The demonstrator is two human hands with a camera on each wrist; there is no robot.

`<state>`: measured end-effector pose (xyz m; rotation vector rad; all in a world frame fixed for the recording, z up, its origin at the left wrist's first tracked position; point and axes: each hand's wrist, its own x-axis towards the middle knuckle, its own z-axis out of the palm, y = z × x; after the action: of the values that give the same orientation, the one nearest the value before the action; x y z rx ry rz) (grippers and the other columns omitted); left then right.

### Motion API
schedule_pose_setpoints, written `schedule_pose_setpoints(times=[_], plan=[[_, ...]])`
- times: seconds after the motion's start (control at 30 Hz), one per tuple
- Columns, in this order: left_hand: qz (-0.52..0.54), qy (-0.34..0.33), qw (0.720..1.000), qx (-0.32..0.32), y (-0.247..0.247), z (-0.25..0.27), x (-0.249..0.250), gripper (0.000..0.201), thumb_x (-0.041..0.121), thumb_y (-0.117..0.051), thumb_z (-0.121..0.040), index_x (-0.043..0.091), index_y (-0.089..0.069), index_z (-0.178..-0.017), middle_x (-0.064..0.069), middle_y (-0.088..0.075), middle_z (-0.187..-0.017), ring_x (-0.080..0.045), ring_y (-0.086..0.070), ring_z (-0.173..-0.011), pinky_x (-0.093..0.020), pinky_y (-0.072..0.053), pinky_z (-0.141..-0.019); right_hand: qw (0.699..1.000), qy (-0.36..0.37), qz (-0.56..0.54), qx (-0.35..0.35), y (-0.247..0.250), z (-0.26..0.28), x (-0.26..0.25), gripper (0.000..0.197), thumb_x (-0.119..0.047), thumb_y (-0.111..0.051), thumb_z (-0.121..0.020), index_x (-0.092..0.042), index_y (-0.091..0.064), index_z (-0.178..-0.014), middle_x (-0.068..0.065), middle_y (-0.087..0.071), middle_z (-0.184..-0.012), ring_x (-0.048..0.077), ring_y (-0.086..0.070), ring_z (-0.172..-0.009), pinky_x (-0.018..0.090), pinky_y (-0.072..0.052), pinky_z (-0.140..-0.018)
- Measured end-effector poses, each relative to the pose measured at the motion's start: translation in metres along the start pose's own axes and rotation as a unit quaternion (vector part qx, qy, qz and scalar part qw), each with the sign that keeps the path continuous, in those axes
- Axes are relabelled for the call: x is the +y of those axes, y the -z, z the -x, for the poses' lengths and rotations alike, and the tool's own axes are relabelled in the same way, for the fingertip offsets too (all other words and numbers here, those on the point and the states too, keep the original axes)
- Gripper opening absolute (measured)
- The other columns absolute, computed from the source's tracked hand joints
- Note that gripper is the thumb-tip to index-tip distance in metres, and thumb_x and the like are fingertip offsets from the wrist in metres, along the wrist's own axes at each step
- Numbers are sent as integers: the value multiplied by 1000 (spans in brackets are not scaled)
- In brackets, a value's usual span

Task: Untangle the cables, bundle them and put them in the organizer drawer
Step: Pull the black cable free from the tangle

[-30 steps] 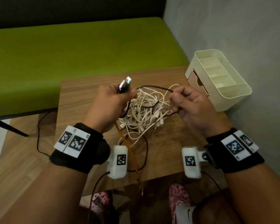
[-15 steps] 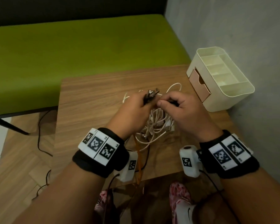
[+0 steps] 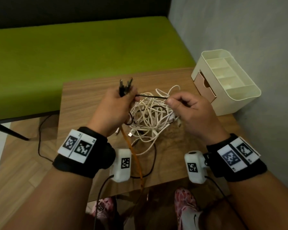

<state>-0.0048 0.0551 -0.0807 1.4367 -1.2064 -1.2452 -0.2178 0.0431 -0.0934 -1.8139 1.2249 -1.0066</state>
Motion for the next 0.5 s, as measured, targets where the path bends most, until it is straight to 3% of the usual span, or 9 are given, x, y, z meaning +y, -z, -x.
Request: schedule_pose_setpoints(times=[0.07,0.13,0.17,0.3,0.4,0.47,0.5], plan=[[-141,-37,989,-6,-3,-3,-5,24,28,-49,-103,20,-71,-96,17,-59,-58,-6,-48,-50,-26,-38,-51,998,-2,53,-38,1,-2,-1,14,-24,-65,-94,-22,-73,-84,6,-65,-68,19,-57,-62,34,-43,-56],[-215,-61,974,-37,-13,-3,-10,19,26,-54,-100,25,-72,-104,8,-72,-85,-14,-63,-72,-34,-49,-69,988,-6,124,-92,0,-1,0,15,-24,-65,-94,-18,-74,-83,-6,-58,-59,6,-53,-55,20,-36,-47],[-238,-71,967,-57,-20,-2,-12,16,23,-56,-98,24,-72,-102,3,-72,-87,-15,-63,-73,-36,-50,-69,984,-4,143,-104,-1,-1,0,15,-23,-65,-94,-17,-74,-83,-10,-55,-57,2,-52,-55,16,-35,-48],[-293,-117,945,-86,-37,1,-9,27,17,-59,-95,27,-56,-71,12,-54,-63,2,-48,-55,-24,-34,-55,987,36,132,-85,1,-1,2,22,-19,-67,-92,-29,-63,-72,-16,-53,-58,3,-50,-58,15,-32,-50],[-279,-107,951,-83,-34,1,-4,26,28,-56,-98,19,-61,-74,8,-54,-59,-4,-43,-49,-29,-34,-51,991,58,100,-66,1,0,0,15,-23,-65,-92,-15,-71,-81,-4,-60,-64,14,-52,-58,29,-38,-51],[-167,-88,978,-84,-30,3,0,36,34,-53,-99,20,-60,-67,8,-46,-52,-10,-38,-43,-30,-31,-47,994,53,74,-63,0,2,-1,16,-24,-64,-94,-14,-72,-85,3,-63,-67,18,-54,-60,33,-40,-54],[-62,-73,992,-85,-28,5,5,39,36,-52,-99,23,-59,-63,6,-39,-51,-10,-33,-40,-27,-27,-44,994,46,69,-68,0,3,-1,19,-27,-61,-95,-13,-71,-86,3,-64,-69,17,-56,-61,33,-41,-55]])
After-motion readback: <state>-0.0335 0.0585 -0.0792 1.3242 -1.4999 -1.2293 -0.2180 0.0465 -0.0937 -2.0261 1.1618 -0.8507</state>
